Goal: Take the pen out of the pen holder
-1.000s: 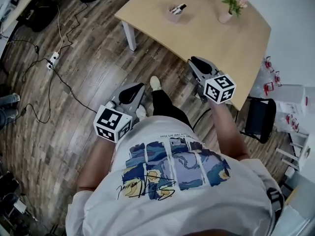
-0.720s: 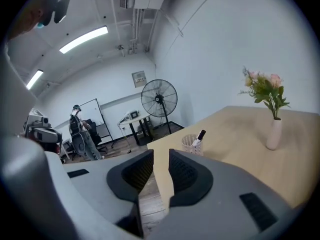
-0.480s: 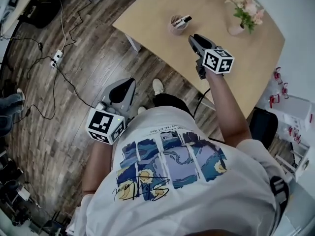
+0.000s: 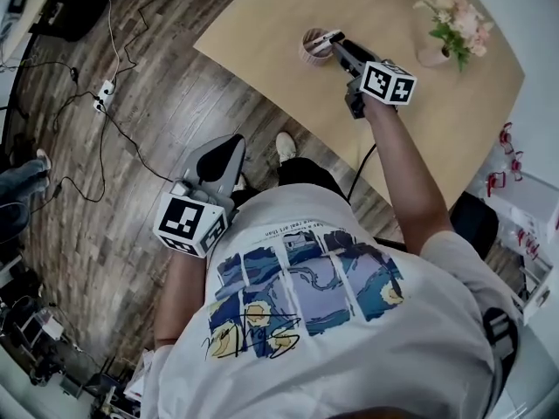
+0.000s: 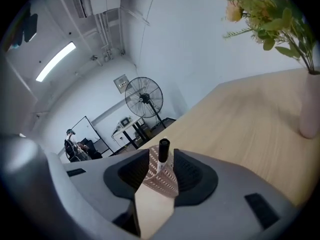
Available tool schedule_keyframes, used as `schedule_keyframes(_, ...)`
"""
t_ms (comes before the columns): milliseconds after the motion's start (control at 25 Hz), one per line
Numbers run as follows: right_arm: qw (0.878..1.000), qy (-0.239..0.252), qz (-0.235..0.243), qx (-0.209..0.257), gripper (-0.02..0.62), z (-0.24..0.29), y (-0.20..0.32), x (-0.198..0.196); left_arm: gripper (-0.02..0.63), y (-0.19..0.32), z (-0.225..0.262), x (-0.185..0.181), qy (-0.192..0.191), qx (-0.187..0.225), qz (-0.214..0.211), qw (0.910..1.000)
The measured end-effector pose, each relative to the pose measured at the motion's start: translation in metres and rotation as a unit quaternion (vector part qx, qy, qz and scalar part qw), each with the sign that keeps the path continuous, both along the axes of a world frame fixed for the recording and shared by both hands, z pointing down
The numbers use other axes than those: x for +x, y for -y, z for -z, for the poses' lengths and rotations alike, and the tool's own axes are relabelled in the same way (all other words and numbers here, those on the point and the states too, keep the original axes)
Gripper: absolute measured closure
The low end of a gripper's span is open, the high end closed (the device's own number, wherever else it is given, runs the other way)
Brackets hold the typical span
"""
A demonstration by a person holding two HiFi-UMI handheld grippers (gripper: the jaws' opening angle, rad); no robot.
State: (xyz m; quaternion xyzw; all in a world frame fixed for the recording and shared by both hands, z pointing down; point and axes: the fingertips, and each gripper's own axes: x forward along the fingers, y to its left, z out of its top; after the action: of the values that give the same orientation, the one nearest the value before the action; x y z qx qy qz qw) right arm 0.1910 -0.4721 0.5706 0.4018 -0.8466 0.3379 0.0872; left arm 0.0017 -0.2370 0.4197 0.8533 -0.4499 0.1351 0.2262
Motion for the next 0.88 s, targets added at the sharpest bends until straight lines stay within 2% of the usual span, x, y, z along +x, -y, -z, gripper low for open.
schedule_keyframes(160,1.000,0.017,-0.004,-0.005,0.463,-0.001,0.010,-0.004,0.597,0.008,0.000,0.001,0.010,0.002,-0.017,0.9998)
schedule_keyframes(320,1.000,0.023,-0.007,-0.004,0.468,-0.003,0.015,-0.006,0.597,0.015,0.002,-0.004,0.012,0.004,-0.016,0.9998)
schedule_keyframes(440,1.000,0.019,-0.015,-0.002,0.524,-0.003,0.017,-0.006,0.596,0.017,0.002,-0.009,0.013,0.004,-0.015,0.9998)
schedule_keyframes(880,0.999,-0.002,-0.025,0.021,0.534,0.011,0.015,-0.007,0.595,0.012,0.000,-0.027,0.008,-0.001,-0.007,0.9999)
